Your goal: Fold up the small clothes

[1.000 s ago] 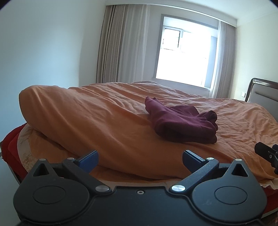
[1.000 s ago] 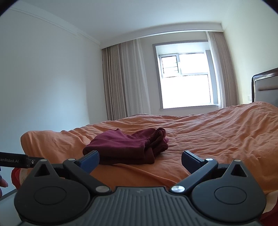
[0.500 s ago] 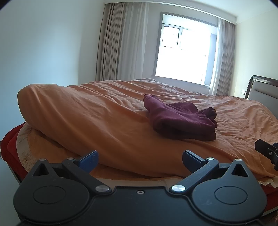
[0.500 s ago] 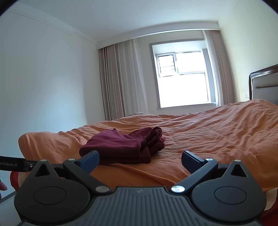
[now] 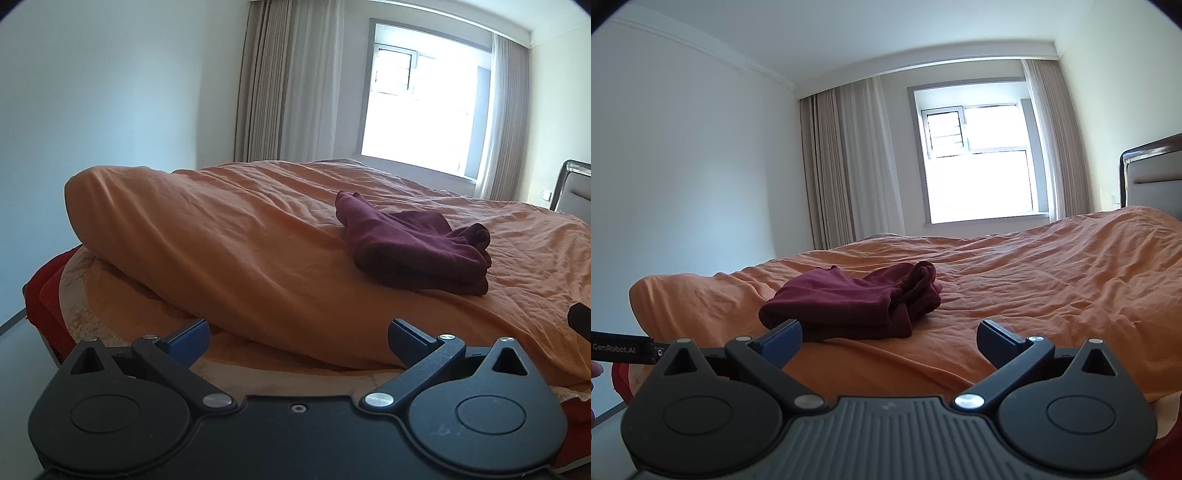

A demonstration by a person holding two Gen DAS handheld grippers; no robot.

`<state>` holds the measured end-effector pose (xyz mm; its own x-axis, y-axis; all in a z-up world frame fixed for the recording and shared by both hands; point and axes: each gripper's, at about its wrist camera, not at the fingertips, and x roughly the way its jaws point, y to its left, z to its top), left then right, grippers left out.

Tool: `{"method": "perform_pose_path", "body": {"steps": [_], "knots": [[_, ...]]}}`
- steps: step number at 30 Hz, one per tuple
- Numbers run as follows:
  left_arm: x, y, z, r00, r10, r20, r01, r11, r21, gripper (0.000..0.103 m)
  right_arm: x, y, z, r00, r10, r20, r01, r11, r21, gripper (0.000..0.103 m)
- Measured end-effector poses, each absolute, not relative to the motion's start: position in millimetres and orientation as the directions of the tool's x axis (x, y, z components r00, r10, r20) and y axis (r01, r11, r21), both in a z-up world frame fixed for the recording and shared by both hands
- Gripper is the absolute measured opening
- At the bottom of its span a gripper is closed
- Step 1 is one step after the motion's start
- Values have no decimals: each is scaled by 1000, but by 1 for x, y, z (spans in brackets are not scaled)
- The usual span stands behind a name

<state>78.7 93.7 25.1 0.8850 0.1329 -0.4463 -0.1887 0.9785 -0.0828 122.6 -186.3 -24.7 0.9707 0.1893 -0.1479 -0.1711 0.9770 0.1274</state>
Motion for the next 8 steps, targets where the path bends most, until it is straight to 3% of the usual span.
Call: {"method": "perform_pose_path", "body": {"steps": [8], "knots": [[80, 99, 18, 871, 82, -484, -164, 978, -129, 102, 124, -183, -30, 965, 200, -167, -181, 976, 124, 103]]}}
